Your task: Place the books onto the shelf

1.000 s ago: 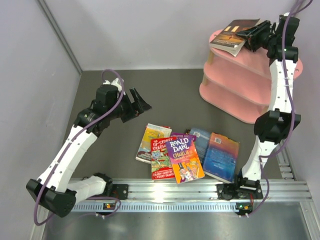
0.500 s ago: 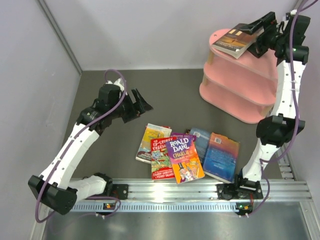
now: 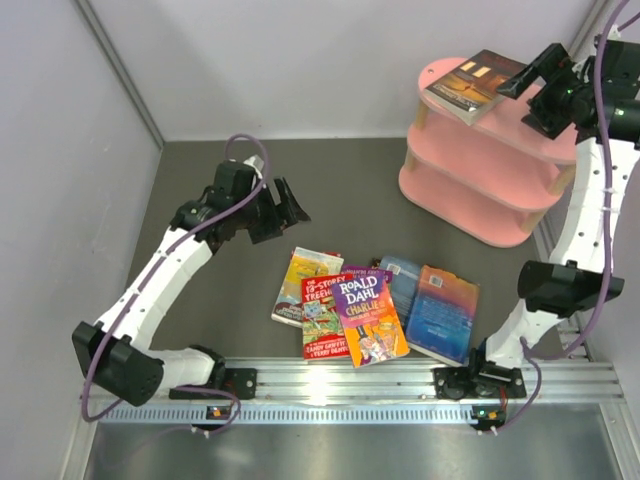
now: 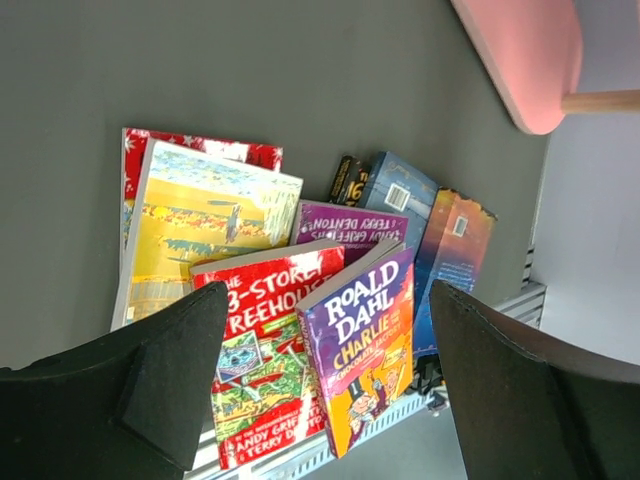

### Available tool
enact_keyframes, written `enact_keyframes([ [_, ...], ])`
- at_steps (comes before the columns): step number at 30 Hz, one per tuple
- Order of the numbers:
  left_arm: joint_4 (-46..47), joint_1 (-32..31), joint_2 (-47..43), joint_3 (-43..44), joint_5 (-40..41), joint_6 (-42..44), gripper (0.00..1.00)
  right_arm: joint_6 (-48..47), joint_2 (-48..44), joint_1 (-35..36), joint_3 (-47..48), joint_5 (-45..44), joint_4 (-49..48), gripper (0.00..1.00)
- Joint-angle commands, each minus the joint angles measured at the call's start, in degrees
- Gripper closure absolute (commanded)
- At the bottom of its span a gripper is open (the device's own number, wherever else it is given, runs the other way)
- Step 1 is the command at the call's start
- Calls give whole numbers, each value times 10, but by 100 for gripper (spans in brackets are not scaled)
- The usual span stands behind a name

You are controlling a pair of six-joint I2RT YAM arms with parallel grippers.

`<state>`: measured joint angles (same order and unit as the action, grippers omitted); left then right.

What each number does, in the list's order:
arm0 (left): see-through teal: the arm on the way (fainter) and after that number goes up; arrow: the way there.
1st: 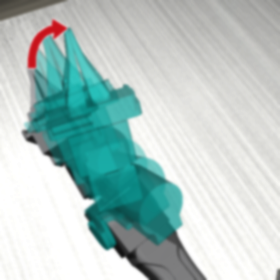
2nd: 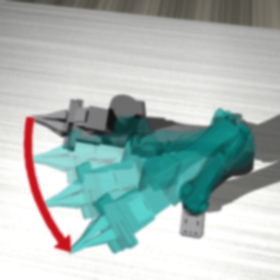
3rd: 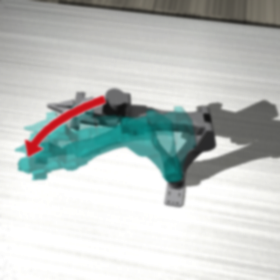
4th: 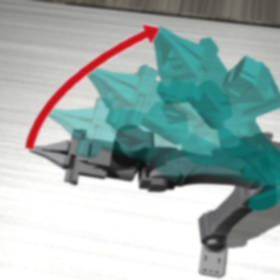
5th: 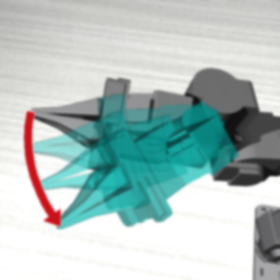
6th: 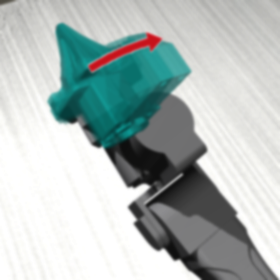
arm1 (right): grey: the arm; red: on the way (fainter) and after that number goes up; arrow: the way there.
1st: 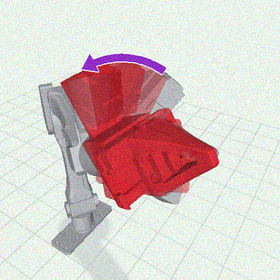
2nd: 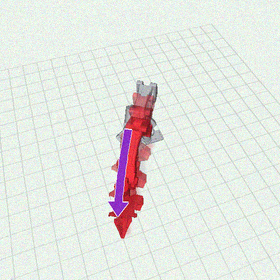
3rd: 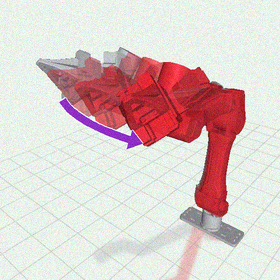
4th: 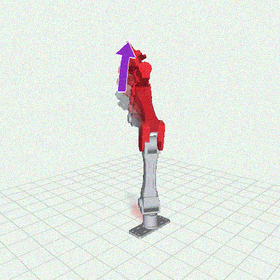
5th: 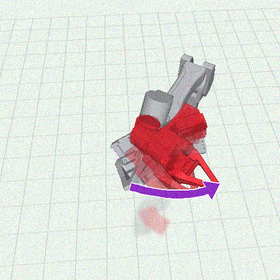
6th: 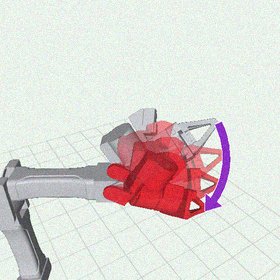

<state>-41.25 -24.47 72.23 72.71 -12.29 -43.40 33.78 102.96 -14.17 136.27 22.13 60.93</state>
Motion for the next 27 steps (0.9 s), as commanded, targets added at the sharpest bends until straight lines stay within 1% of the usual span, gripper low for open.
enact_keyframes([
  [1, -21, 0, 12, 3, 4, 21, 13, -32, -77, -7, -23, -9, 11, 0],
  [2, -29, 0, 13, -18, 4, 23, 13, -31, -94, -3, -62, 0, 4, 0],
  [3, -31, -1, 13, -33, 2, 25, 12, -27, -141, 1, -89, 15, -4, 0],
  [4, -32, 0, 12, -49, -9, 26, 12, -28, -168, 8, -120, 20, -29, 0],
  [5, -28, -1, 8, -84, -18, 30, 11, -29, -195, 39, -190, 20, -39, 0],
  [6, -26, -1, 8, -102, -28, 31, 11, -32, -249, 62, -228, 6, -47, 0],
  [7, -22, -4, 8, -120, -39, 31, 11, -35, -274, 90, -267, -2, -61, 0],
  [8, -10, -14, 7, -155, -48, 28, 11, -32, -296, 139, -352, -12, -64, 0],
  [9, -3, -21, 6, -171, -53, 25, 11, -16, -336, 179, -400, -23, -71, 0],
  [10, 6, -29, 5, -186, -56, 22, 11, -5, -353, 202, -449, -14, -84, 0],
  [11, 17, -44, 1, -211, -63, 12, 11, 6, -365, 238, -544, -3, -111, 0],
  [13, 48, -59, -1, -227, -70, 2, 11, 31, -391, 261, -626, 41, -129, 0],
  [14, 52, -72, -1, -232, -73, -5, 11, 32, -398, 280, -693, 48, -141, 0],
  [16, 71, -83, -2, -233, -80, -9, 11, 28, -415, 294, -748, 67, -145, 0],
  [17, 78, -93, -4, -233, -84, -13, 11, 25, -420, 295, -798, 75, -150, 0],
  [19, 107, -103, -5, -235, -98, -18, 11, 23, -431, 295, -845, 106, -174, 0],
  [20, 115, -115, -4, -235, -101, -21, 10, 30, -433, 296, -885, 116, -189, 0],
  [21, 120, -121, -2, -234, -104, -23, 10, 37, -436, 299, -906, 139, -227, 0],
  [23, 135, -139, 5, -235, -104, -27, 10, 63, -435, 311, -959, 156, -275, 0],
  [24, 137, -145, 10, -234, -100, -29, 10, 71, -430, 317, -972, 165, -320, 0],
  [27, 152, -163, 24, -234, -95, -40, 11, 88, -410, 343, -1009, 171, -365, 0],
])
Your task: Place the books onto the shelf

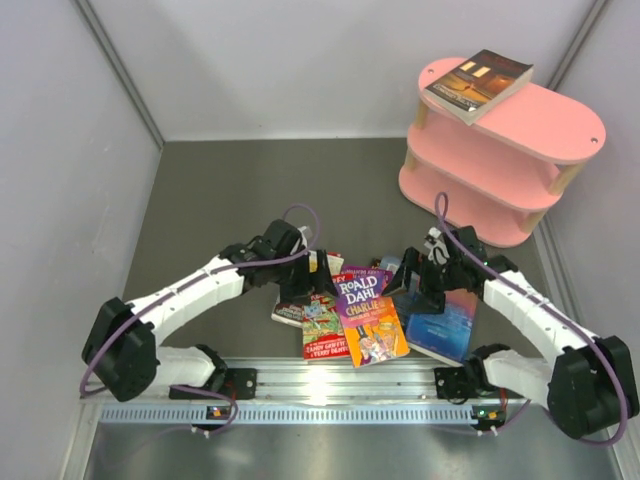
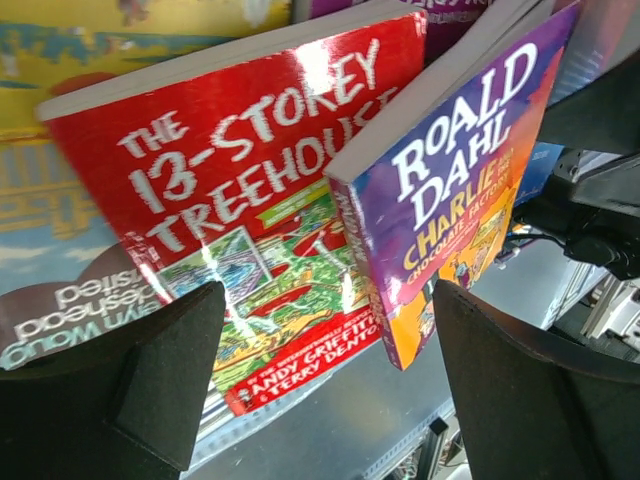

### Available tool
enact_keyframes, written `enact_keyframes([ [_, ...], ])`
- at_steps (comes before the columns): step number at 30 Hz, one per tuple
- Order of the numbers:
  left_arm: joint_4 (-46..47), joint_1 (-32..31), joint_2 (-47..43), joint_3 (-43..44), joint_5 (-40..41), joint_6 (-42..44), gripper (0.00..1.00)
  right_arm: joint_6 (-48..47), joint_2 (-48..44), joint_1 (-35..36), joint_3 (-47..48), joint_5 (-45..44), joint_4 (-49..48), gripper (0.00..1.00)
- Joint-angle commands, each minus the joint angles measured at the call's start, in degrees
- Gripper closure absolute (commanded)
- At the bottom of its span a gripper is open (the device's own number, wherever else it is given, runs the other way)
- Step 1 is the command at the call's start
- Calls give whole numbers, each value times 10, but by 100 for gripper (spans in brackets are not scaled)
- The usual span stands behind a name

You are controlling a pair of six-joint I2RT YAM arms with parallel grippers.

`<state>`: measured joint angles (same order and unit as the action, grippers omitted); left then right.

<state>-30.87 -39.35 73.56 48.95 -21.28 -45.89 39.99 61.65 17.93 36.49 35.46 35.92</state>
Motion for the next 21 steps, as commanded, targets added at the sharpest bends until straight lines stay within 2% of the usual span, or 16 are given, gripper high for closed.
enact_keyframes([
  [1, 54, -22, 17, 2, -4, -19, 11, 30, 7, 33, -20, 38, -139, 0],
  [9, 120, -45, 78, -3, -5, -32, 12, 11, 44, 58, -56, 22, -172, 0],
  [12, 176, -48, 105, -11, -27, -53, 18, 13, 45, 61, -84, 27, -189, 0],
  [17, 239, -49, 116, -26, -51, -90, 44, 18, 36, 65, -101, 30, -203, 3],
  [18, 242, -49, 114, -25, -52, -91, 56, 18, 34, 64, -100, 31, -201, 4],
  [20, 245, -49, 104, -24, -52, -96, 67, 16, 30, 64, -93, 32, -197, 4],
  [21, 246, -49, 100, -25, -52, -97, 82, 15, 29, 65, -91, 33, -193, 4],
])
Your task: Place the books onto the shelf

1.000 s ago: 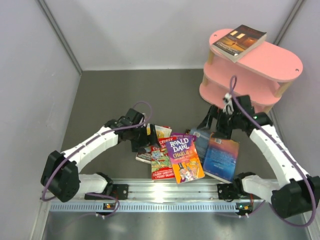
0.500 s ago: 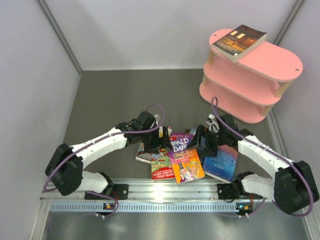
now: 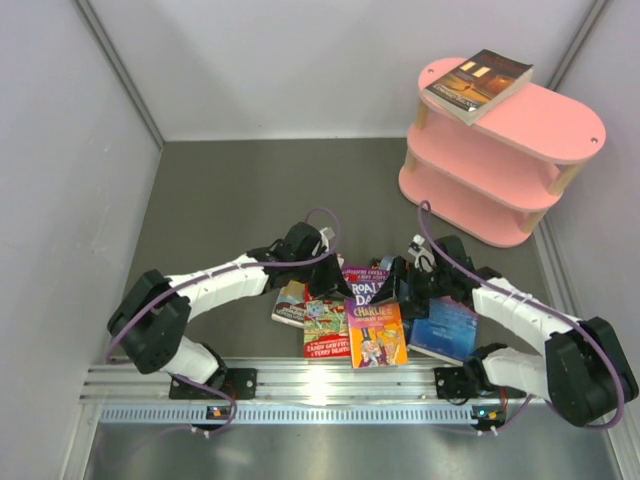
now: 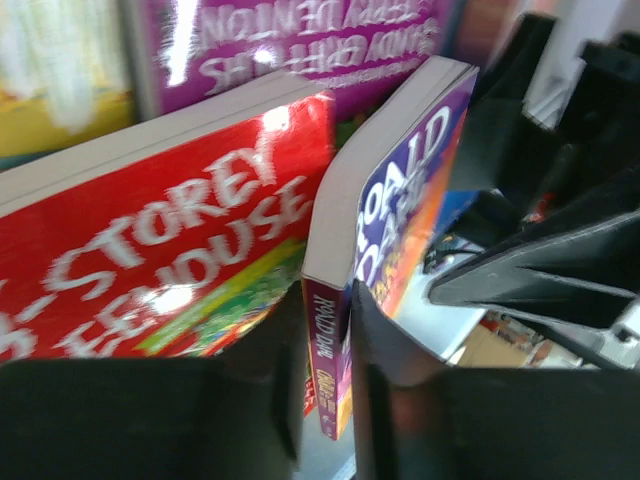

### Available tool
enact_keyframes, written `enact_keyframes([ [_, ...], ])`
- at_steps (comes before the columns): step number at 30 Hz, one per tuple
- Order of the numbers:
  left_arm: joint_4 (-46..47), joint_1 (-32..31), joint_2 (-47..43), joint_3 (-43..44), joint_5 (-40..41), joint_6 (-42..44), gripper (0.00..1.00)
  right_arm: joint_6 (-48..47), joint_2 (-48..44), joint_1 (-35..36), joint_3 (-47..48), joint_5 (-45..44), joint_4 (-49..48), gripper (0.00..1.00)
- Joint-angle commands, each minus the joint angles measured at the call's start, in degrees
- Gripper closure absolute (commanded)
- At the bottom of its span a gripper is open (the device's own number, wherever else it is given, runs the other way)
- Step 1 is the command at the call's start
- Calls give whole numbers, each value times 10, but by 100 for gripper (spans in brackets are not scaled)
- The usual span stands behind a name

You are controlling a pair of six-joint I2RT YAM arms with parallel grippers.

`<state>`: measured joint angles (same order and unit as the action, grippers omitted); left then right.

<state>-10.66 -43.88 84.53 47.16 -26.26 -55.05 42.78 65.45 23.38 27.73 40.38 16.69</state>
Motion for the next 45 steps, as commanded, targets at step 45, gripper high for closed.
enact_keyframes([
  [45, -31, 152, -116, 340, -171, -45, 100, 82, -122, 11, 335, -17, -10, 0],
])
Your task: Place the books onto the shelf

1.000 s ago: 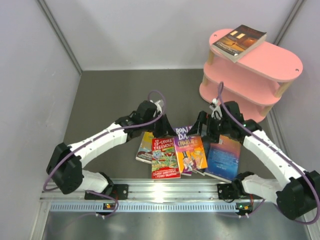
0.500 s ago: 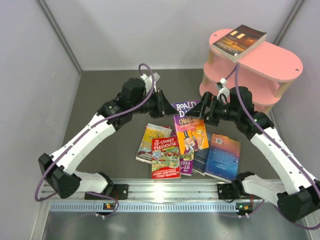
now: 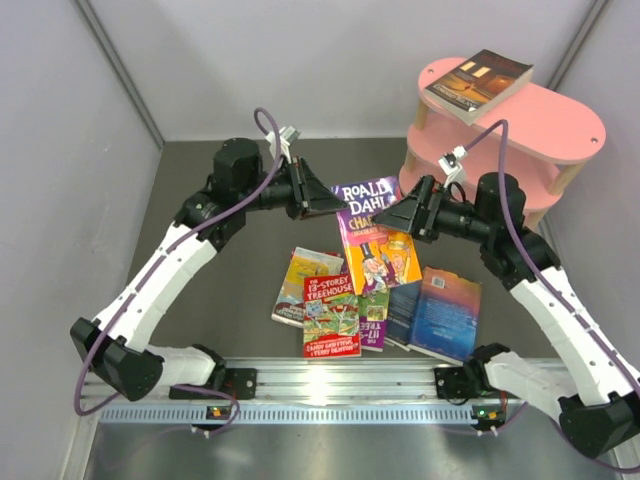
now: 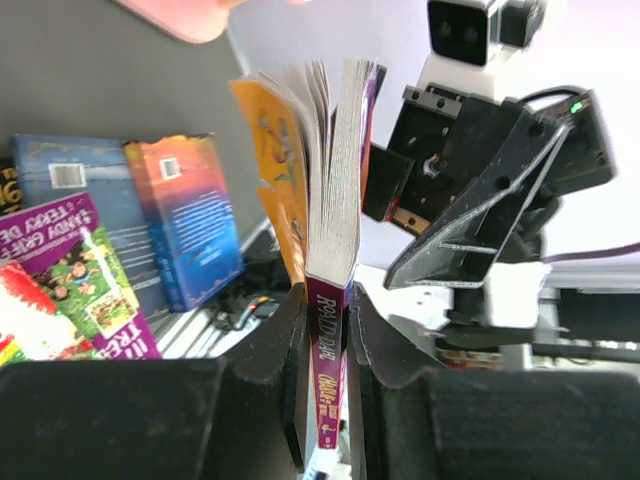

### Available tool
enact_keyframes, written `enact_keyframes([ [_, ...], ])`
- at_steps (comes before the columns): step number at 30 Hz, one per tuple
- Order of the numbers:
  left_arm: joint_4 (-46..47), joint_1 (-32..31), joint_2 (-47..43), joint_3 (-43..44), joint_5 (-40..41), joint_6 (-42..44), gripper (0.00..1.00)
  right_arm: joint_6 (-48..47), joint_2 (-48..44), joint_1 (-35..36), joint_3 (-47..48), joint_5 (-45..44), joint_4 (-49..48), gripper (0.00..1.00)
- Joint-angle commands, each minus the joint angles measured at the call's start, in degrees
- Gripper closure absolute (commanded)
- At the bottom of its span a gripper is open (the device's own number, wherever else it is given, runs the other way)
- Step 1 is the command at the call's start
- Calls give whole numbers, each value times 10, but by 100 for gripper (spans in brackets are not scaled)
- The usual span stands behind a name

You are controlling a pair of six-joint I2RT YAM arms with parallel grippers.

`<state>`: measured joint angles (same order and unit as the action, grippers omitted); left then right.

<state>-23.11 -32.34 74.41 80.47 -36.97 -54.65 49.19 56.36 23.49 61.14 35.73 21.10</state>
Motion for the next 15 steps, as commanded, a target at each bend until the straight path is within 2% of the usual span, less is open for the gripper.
enact_keyframes([
  [1, 123, 50, -15, 4, -77, -61, 100, 18, -35, 9, -1, 30, -56, 0],
  [6, 214, 118, -12, 0, -146, -147, 100, 33, -62, 9, -24, 36, -76, 0],
  [9, 272, 126, -5, 0, -183, -187, 100, 86, -68, 9, -51, 50, -141, 0],
  [13, 321, 126, 2, -7, -215, -222, 100, 152, -61, 9, -88, 65, -278, 0],
  [15, 350, 126, 3, -11, -224, -242, 100, 163, -54, 9, -91, 65, -297, 0],
])
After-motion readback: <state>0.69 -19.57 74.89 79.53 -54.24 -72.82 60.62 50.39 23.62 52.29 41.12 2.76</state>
